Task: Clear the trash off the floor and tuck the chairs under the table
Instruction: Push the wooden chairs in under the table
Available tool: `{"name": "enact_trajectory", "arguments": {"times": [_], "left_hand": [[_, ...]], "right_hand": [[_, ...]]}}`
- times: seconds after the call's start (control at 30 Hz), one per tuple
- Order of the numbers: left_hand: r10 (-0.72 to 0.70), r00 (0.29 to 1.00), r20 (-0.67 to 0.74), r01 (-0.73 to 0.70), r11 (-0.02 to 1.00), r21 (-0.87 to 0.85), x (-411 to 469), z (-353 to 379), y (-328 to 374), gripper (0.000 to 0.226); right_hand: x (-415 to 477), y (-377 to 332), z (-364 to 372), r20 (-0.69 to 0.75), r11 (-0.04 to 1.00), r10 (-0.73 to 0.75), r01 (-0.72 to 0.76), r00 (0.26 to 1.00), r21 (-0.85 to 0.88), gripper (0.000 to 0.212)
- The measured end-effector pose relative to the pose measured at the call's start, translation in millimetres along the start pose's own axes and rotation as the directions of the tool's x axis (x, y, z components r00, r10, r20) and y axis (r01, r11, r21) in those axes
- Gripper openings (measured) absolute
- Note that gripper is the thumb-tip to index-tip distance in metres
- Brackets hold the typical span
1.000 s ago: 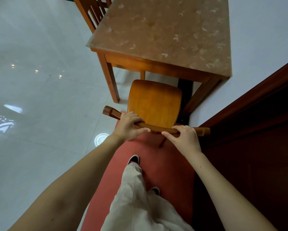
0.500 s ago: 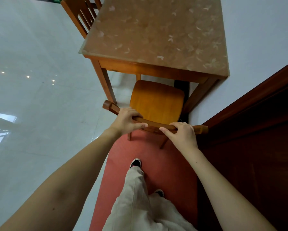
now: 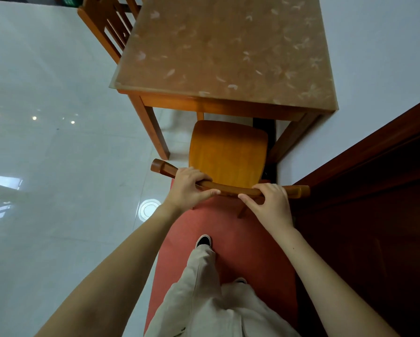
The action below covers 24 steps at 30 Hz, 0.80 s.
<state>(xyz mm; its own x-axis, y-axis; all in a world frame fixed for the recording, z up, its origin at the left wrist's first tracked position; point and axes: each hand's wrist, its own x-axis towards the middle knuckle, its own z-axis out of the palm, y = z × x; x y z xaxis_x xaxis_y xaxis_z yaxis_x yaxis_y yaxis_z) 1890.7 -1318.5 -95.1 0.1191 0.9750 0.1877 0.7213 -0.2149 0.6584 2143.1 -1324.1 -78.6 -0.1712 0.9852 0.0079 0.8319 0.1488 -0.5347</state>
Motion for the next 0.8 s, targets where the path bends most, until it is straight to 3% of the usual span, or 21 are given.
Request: {"name": "enact_trajectory", "arguments": {"times": [0.17,0.8], "left_hand": [[-0.05,0.994,-0.094,0.05,0.999,0.0,-9,4,2,0.049],[-0.007,0.998,-0.054,0.006,1.0,-0.024,17,0,-15,0.051]], "right_hand": [[5,5,2,-0.058,0.996,-0.001,0.005,0.998,0.084,0.054],[24,10,16,-0.145,0.994,-0.034,0.049,0.989,0.102,0.057]]}}
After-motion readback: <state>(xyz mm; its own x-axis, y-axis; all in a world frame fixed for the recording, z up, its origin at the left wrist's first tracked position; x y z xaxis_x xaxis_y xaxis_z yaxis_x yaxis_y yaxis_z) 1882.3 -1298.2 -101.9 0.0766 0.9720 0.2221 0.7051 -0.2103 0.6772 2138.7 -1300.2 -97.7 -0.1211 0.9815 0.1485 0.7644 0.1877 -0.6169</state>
